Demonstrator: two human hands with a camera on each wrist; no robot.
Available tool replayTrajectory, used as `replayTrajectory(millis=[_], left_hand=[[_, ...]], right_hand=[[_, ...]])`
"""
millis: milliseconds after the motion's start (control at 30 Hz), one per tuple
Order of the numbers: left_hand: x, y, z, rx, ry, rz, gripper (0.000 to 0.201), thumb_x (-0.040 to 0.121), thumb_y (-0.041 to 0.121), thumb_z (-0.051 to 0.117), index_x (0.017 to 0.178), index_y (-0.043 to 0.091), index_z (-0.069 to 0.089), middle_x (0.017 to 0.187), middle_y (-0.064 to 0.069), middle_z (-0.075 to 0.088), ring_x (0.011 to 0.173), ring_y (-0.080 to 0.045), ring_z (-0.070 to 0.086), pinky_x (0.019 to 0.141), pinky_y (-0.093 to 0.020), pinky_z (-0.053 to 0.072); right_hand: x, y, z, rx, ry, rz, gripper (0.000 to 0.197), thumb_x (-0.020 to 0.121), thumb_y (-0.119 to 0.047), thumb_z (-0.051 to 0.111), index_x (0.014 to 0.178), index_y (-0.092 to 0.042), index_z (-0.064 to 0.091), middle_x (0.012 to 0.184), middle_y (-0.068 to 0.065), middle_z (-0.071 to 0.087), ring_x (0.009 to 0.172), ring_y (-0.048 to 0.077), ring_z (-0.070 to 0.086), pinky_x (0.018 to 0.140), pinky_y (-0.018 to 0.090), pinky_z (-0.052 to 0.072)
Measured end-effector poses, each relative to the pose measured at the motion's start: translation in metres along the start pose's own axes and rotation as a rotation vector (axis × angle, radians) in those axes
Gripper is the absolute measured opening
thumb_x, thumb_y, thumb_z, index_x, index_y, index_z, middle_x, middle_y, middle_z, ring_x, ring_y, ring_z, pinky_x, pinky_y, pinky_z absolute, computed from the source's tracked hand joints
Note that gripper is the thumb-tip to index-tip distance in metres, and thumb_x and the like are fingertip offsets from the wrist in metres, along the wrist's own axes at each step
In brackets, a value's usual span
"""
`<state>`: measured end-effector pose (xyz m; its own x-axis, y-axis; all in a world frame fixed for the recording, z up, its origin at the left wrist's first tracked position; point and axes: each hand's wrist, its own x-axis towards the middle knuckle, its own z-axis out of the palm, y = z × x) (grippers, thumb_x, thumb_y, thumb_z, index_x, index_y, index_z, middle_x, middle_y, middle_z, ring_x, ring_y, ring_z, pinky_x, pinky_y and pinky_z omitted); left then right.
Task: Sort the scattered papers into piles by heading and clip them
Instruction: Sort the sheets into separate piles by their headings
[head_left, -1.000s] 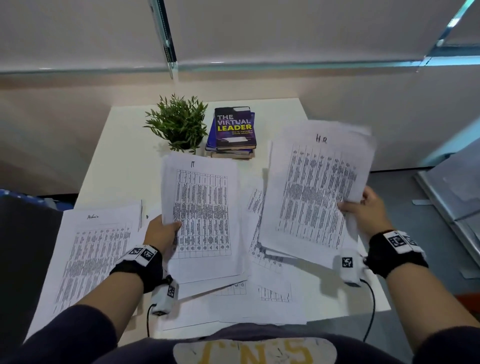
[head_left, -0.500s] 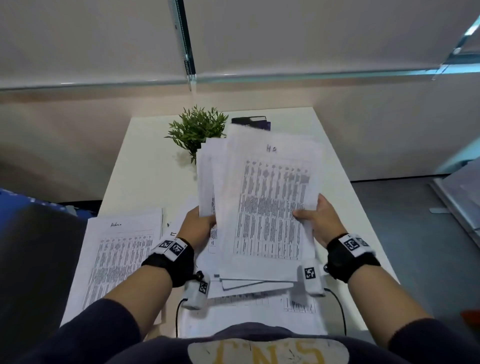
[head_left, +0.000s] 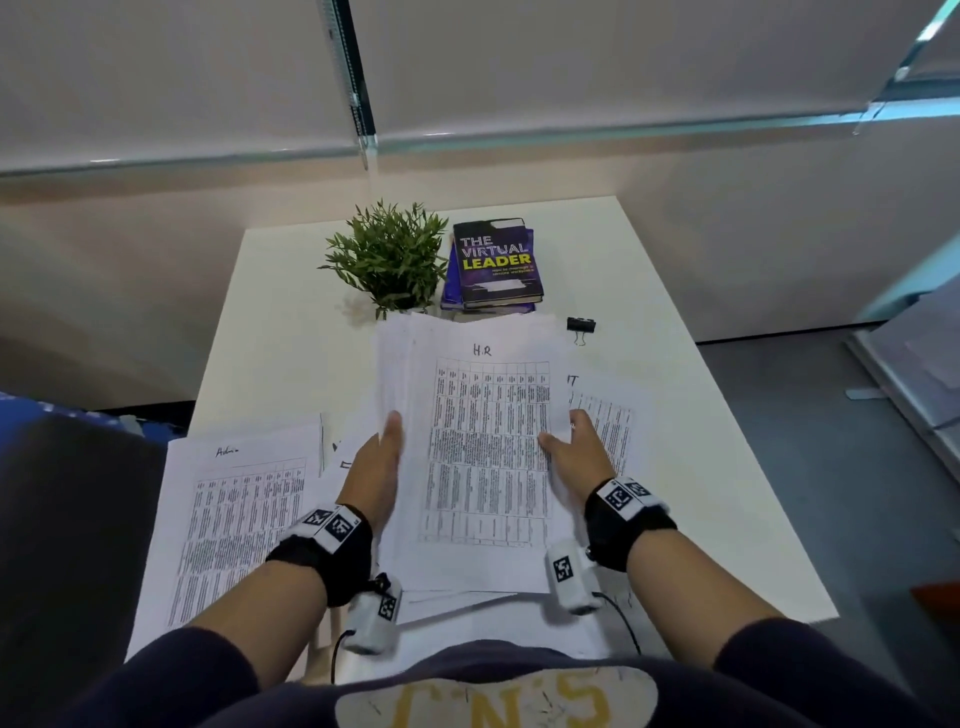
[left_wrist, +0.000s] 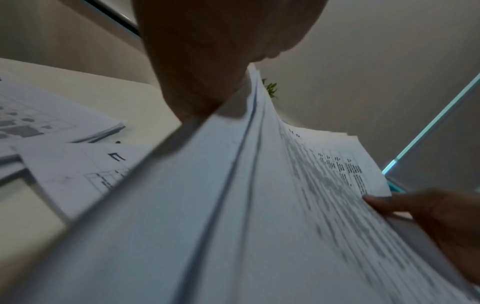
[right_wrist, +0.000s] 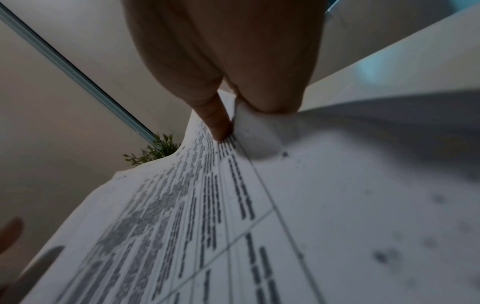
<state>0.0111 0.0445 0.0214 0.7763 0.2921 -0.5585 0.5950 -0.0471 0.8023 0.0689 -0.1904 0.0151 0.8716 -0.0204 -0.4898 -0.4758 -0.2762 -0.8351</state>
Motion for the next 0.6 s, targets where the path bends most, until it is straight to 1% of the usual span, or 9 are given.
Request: replayTrajectory(millis=[67, 133, 200, 267, 300, 333, 400, 500, 600], left_hand=[[0.001, -0.006, -0.006, 0.210, 0.023, 0.083, 0.054, 0.093, 0.049, 0.059, 0.133, 0.014, 0.054, 0.121, -0.011, 0.066, 0.120, -0.036, 0.057, 0.101, -0.049, 0.046], [0.006, -0.013, -0.011, 0.340, 0.083, 0.095, 0.035, 0.094, 0.023, 0.060, 0.126, 0.010, 0.057, 0.111, -0.013, 0.067, 0.104, -0.035, 0.063, 0.092, -0.045, 0.053], [0.008, -0.017, -0.016, 0.354, 0.145, 0.080, 0.031, 0.094, 0.015, 0.056, 0.124, 0.008, 0.057, 0.103, -0.013, 0.066, 0.089, -0.031, 0.062, 0.078, -0.037, 0.053], [0.006, -0.018, -0.023, 0.314, 0.197, 0.068, 0.030, 0.096, 0.013, 0.053, 0.125, 0.007, 0.056, 0.092, -0.011, 0.064, 0.075, -0.026, 0.059, 0.064, -0.030, 0.051], [0.007, -0.020, -0.027, 0.293, 0.219, 0.064, 0.030, 0.096, 0.012, 0.052, 0.126, 0.007, 0.056, 0.088, -0.010, 0.063, 0.071, -0.024, 0.058, 0.060, -0.028, 0.049], [0.007, -0.021, -0.030, 0.286, 0.236, 0.064, 0.032, 0.097, 0.012, 0.052, 0.128, 0.006, 0.055, 0.086, -0.008, 0.062, 0.069, -0.022, 0.057, 0.057, -0.026, 0.047], [0.009, -0.022, -0.036, 0.273, 0.261, 0.054, 0.036, 0.097, 0.012, 0.053, 0.132, 0.005, 0.053, 0.087, -0.005, 0.061, 0.071, -0.019, 0.057, 0.056, -0.024, 0.045], [0.012, -0.021, -0.042, 0.219, 0.286, 0.044, 0.038, 0.096, 0.010, 0.054, 0.134, 0.005, 0.052, 0.100, -0.011, 0.061, 0.074, -0.018, 0.054, 0.058, -0.023, 0.042], [0.012, -0.019, -0.044, 0.228, 0.299, 0.045, 0.034, 0.096, 0.008, 0.054, 0.130, 0.002, 0.053, 0.101, -0.015, 0.060, 0.070, -0.016, 0.052, 0.058, -0.024, 0.042]], right_hand=[[0.004, 0.006, 0.009, 0.037, -0.002, 0.011, 0.062, 0.097, -0.019, 0.056, 0.149, -0.018, 0.023, 0.158, 0.009, 0.024, 0.142, 0.030, 0.030, 0.112, 0.043, 0.028], [0.010, 0.012, 0.013, 0.038, -0.064, 0.054, 0.062, 0.094, -0.021, 0.062, 0.145, -0.020, 0.028, 0.151, 0.011, 0.035, 0.133, 0.032, 0.042, 0.107, 0.044, 0.037], [0.018, 0.019, 0.006, -0.043, -0.128, 0.087, 0.057, 0.091, -0.026, 0.065, 0.138, -0.012, 0.036, 0.130, 0.009, 0.051, 0.109, 0.025, 0.057, 0.089, 0.036, 0.048], [0.026, 0.025, -0.008, -0.178, -0.019, 0.124, 0.052, 0.089, -0.030, 0.068, 0.130, -0.009, 0.044, 0.124, 0.011, 0.055, 0.092, 0.021, 0.058, 0.077, 0.030, 0.048], [0.032, 0.031, -0.018, -0.280, 0.093, 0.181, 0.053, 0.087, -0.031, 0.069, 0.129, -0.009, 0.045, 0.128, 0.015, 0.052, 0.098, 0.024, 0.056, 0.080, 0.032, 0.048], [0.037, 0.037, -0.028, -0.405, 0.200, 0.268, 0.059, 0.084, -0.034, 0.070, 0.131, -0.009, 0.043, 0.134, 0.019, 0.045, 0.110, 0.030, 0.051, 0.089, 0.036, 0.048], [0.044, 0.049, -0.047, -0.574, 0.314, 0.437, 0.081, 0.080, -0.040, 0.072, 0.140, -0.008, 0.030, 0.142, 0.023, 0.029, 0.129, 0.038, 0.035, 0.100, 0.044, 0.040], [0.055, 0.067, -0.058, -0.594, 0.343, 0.507, 0.107, 0.074, -0.045, 0.079, 0.148, -0.008, 0.011, 0.146, 0.022, 0.025, 0.133, 0.040, 0.034, 0.102, 0.049, 0.037], [0.067, 0.077, -0.057, -0.392, 0.398, 0.446, 0.099, 0.075, -0.024, 0.081, 0.146, -0.009, 0.014, 0.142, 0.020, 0.036, 0.126, 0.039, 0.044, 0.097, 0.047, 0.042]])
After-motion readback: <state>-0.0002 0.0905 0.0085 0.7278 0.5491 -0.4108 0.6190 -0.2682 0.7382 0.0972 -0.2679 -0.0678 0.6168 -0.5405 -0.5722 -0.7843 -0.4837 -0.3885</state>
